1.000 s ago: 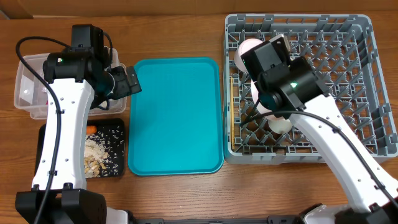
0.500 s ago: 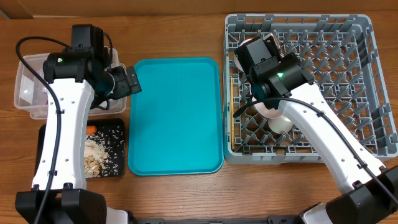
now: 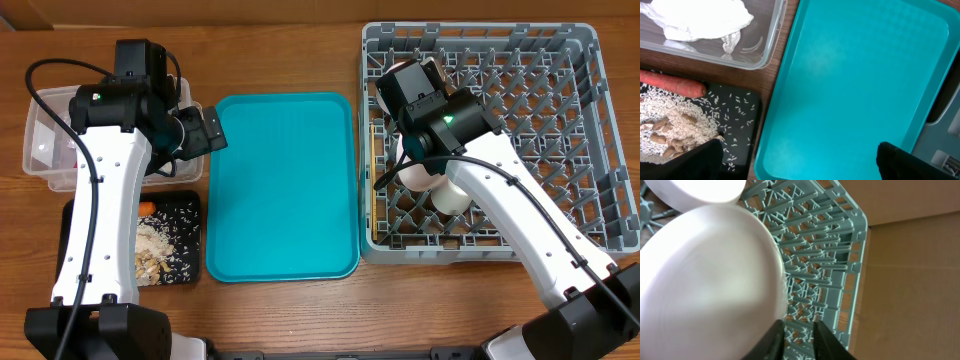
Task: Sort waste into correct bins and load items into the dishwasher
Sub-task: 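Lower the pink plate upright into the rack's left-middle slots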
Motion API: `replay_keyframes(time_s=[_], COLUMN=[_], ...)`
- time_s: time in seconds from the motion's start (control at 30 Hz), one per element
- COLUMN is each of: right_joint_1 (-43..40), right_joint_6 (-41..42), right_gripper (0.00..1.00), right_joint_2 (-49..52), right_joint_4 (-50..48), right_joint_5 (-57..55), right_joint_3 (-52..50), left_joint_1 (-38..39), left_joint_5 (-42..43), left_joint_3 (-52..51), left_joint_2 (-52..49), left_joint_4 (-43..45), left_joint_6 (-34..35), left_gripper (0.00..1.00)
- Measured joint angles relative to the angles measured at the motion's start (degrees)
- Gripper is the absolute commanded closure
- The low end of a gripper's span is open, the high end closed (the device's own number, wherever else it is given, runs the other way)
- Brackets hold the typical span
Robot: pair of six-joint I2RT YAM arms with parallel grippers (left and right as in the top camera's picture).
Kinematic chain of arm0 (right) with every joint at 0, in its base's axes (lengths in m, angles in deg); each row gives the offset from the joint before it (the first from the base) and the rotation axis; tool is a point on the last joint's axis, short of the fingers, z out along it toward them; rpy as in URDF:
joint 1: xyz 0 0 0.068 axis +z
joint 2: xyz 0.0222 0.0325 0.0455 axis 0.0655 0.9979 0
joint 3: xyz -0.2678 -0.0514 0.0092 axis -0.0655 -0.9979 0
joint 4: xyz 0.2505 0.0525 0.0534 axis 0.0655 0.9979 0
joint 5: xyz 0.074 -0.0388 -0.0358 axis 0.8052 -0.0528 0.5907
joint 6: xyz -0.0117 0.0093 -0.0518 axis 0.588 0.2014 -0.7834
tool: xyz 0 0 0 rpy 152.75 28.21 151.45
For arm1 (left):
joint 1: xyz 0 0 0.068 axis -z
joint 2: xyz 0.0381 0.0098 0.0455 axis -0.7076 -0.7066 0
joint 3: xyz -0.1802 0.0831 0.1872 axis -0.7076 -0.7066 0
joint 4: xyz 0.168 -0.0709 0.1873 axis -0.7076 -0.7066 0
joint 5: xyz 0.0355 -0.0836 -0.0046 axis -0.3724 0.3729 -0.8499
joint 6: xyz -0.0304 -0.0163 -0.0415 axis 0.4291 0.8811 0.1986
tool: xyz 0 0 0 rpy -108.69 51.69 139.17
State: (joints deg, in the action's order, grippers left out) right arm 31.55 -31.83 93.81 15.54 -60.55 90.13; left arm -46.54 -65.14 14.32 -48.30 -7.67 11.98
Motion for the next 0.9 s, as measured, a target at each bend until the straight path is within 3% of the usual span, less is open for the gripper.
replay_keyframes(time_s=[0.17, 0.43, 0.47, 0.53, 0.6, 0.9], right_joint_1=[0.0, 0.0, 0.0, 0.0, 0.0, 0.0], right_joint_6=[0.4, 2.5, 2.9, 4.0, 4.2, 4.6], right_gripper=[0.47, 0.39, 0.33, 0.09, 0.00, 0.00], right_joint_2=[0.0, -0.1, -0.3, -1.1, -2.8, -11.4], right_joint_4=[0.0, -0.4, -0.9, -2.0, -2.7, -3.7], right_joint_5=[0.3, 0.4, 0.4, 0.7, 1.2, 8.6], right_joint_3=[0.0, 0.0, 0.0, 0.1, 0.1, 0.8], left_joint_1=[0.0, 0.0, 0.0, 0.0, 0.0, 0.0], left_joint_5=[0.0, 0.0, 0.0, 0.0, 0.0, 0.0], left_joint_3=[0.0, 0.0, 0.0, 0.0, 0.0, 0.0], left_joint_2=[0.0, 0.0, 0.0, 0.0, 0.0, 0.0], left_joint_4=[0.0, 0.0, 0.0, 0.0, 0.0, 0.0], left_joint_6=[0.0, 0.0, 0.0, 0.0, 0.0, 0.0], left_gripper=[0.00, 0.00, 0.00, 0.00, 0.00, 0.00])
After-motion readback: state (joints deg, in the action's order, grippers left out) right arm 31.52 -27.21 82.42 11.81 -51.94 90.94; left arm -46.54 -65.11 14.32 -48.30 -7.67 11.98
